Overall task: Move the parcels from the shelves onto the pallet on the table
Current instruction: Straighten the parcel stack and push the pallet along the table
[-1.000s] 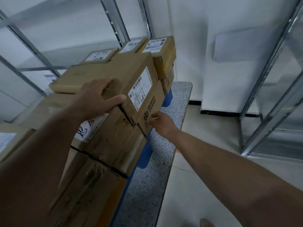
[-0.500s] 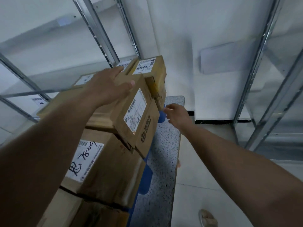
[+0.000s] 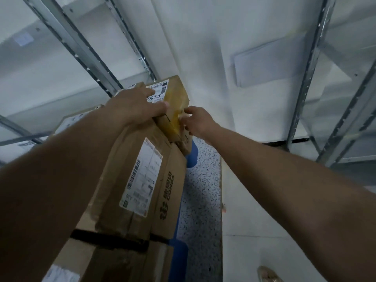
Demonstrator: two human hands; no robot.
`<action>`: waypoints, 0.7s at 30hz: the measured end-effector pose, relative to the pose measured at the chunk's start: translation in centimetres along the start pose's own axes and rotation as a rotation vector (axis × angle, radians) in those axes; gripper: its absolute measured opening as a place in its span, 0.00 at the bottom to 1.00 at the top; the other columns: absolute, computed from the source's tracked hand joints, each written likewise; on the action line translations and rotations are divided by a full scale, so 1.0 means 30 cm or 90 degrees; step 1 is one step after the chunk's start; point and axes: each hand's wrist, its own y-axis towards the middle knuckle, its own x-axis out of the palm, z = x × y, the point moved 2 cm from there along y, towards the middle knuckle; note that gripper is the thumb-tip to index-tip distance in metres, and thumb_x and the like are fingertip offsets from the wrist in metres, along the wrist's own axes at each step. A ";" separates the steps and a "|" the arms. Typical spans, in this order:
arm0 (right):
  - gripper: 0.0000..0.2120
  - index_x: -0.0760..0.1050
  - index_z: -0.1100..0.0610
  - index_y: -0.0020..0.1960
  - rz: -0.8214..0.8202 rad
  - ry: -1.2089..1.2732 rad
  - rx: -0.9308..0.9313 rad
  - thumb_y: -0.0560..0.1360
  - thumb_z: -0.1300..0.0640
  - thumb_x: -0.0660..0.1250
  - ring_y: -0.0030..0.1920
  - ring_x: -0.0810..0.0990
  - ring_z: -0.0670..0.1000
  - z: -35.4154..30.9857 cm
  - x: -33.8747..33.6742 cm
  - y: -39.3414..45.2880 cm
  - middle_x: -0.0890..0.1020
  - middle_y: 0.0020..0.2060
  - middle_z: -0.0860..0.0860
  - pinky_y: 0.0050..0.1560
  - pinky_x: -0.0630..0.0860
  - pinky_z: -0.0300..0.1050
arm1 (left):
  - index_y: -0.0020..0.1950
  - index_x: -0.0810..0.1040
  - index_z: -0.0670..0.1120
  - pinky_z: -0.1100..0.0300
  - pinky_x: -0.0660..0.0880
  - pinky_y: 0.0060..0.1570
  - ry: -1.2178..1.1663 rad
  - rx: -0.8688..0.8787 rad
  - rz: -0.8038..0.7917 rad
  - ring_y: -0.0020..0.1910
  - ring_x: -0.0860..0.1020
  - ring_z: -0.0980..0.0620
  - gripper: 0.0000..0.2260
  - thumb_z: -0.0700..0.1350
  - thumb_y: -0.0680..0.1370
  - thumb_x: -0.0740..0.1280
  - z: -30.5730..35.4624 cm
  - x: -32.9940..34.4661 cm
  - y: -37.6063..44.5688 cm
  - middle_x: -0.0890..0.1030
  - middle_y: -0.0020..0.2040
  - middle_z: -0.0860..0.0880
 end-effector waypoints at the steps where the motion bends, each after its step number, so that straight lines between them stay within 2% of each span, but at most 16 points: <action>1: 0.17 0.72 0.63 0.65 -0.003 0.001 0.000 0.79 0.58 0.58 0.55 0.77 0.59 -0.003 0.007 0.008 0.77 0.57 0.60 0.59 0.75 0.56 | 0.73 0.64 0.53 0.52 0.66 0.59 0.009 -0.012 -0.015 0.64 0.68 0.44 0.31 0.66 0.75 0.60 -0.007 0.003 0.016 0.67 0.71 0.44; 3: 0.16 0.72 0.62 0.64 -0.004 0.006 0.000 0.79 0.59 0.57 0.55 0.77 0.60 -0.006 0.017 0.019 0.77 0.56 0.60 0.58 0.75 0.57 | 0.73 0.64 0.52 0.52 0.64 0.63 0.020 -0.034 -0.053 0.68 0.65 0.43 0.30 0.64 0.75 0.60 -0.015 0.006 0.036 0.65 0.73 0.44; 8: 0.14 0.74 0.65 0.60 0.004 0.023 -0.008 0.78 0.59 0.58 0.52 0.78 0.62 -0.002 0.039 0.030 0.78 0.52 0.62 0.56 0.76 0.58 | 0.71 0.68 0.53 0.53 0.64 0.61 0.007 -0.047 -0.082 0.67 0.66 0.44 0.25 0.62 0.77 0.59 -0.031 0.002 0.042 0.67 0.71 0.44; 12: 0.15 0.73 0.63 0.62 -0.008 0.024 -0.022 0.78 0.59 0.60 0.52 0.78 0.60 -0.007 0.061 0.027 0.78 0.52 0.60 0.55 0.76 0.57 | 0.71 0.68 0.54 0.50 0.64 0.62 -0.021 -0.083 -0.098 0.67 0.67 0.43 0.31 0.68 0.72 0.60 -0.062 0.012 0.039 0.68 0.71 0.44; 15: 0.17 0.72 0.62 0.64 0.007 0.038 -0.001 0.77 0.57 0.62 0.54 0.78 0.58 0.010 0.065 0.042 0.78 0.54 0.59 0.57 0.76 0.56 | 0.70 0.69 0.54 0.50 0.65 0.59 -0.034 -0.090 -0.084 0.65 0.68 0.43 0.29 0.67 0.73 0.60 -0.066 0.021 0.039 0.69 0.69 0.44; 18: 0.17 0.73 0.64 0.64 0.048 0.066 0.053 0.77 0.58 0.61 0.50 0.77 0.55 0.066 0.051 0.064 0.78 0.50 0.56 0.56 0.75 0.54 | 0.70 0.69 0.53 0.52 0.65 0.56 -0.041 -0.092 -0.077 0.64 0.69 0.43 0.26 0.64 0.75 0.60 -0.061 0.025 0.040 0.70 0.69 0.44; 21: 0.16 0.72 0.66 0.63 0.045 0.033 0.081 0.78 0.61 0.58 0.57 0.76 0.58 0.129 0.046 0.075 0.78 0.57 0.59 0.59 0.72 0.52 | 0.68 0.71 0.53 0.54 0.64 0.52 -0.065 -0.099 -0.073 0.62 0.70 0.43 0.24 0.62 0.76 0.61 -0.052 0.025 0.038 0.71 0.67 0.43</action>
